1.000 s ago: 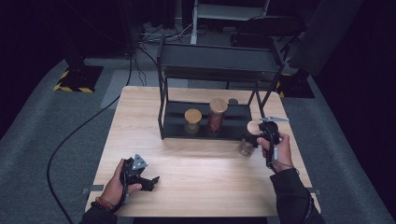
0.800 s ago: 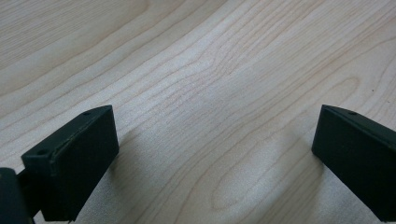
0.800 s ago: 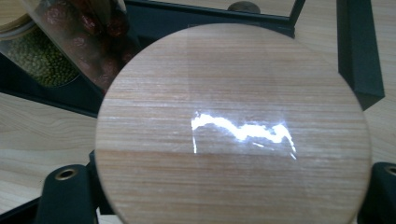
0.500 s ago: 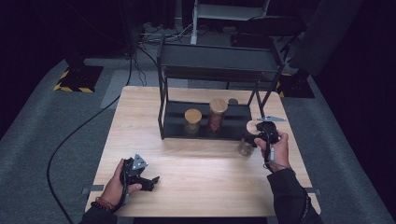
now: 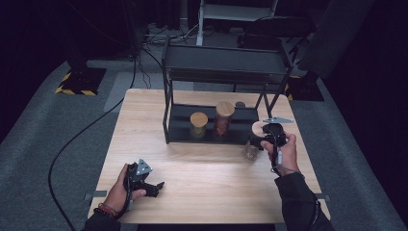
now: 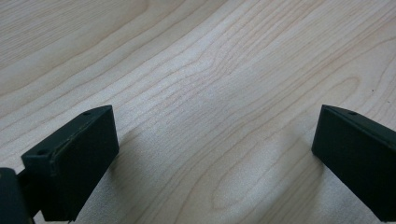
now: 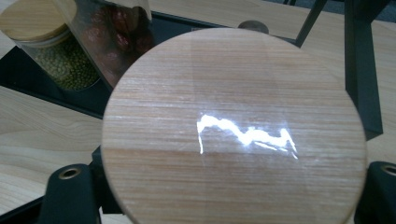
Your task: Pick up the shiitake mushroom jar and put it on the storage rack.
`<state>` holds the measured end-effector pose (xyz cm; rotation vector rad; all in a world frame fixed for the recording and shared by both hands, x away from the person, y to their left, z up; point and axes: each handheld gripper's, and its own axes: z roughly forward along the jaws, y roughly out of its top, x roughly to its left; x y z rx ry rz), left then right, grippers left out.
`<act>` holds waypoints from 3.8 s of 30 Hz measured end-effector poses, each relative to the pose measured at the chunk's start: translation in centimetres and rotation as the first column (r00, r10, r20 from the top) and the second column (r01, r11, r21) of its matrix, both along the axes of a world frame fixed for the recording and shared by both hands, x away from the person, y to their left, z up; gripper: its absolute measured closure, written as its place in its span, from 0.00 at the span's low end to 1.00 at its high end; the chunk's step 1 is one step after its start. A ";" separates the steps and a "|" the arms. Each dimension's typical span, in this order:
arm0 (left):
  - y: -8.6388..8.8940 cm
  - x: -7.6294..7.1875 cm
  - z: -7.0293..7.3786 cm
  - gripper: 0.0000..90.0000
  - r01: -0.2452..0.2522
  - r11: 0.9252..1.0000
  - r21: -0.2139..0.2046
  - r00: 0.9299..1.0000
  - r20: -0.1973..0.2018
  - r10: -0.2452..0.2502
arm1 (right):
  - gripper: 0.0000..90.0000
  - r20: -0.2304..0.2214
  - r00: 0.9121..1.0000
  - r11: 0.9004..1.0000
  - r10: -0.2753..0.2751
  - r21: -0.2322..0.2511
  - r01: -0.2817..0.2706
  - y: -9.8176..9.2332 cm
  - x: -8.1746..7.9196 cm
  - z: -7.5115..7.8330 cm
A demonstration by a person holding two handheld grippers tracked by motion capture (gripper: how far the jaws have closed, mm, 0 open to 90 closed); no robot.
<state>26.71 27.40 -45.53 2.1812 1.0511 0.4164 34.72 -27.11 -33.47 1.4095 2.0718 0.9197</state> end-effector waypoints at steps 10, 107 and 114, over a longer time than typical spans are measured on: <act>0.0 0.0 0.0 0.00 0.000 1.000 0.000 1.000 0.000 0.000 | 0.28 0.012 1.000 1.000 0.014 -0.005 -0.014 0.6 0.5 1.0; 0.0 0.0 0.0 0.00 0.001 1.000 0.000 1.000 0.000 -0.001 | 0.21 0.012 0.997 0.997 -0.070 -0.036 0.070 3.8 9.1 -0.5; 0.0 0.0 0.0 0.00 0.000 1.000 -0.001 1.000 0.000 0.000 | 0.14 0.014 0.997 0.996 -0.076 -0.037 0.076 3.7 9.1 -0.7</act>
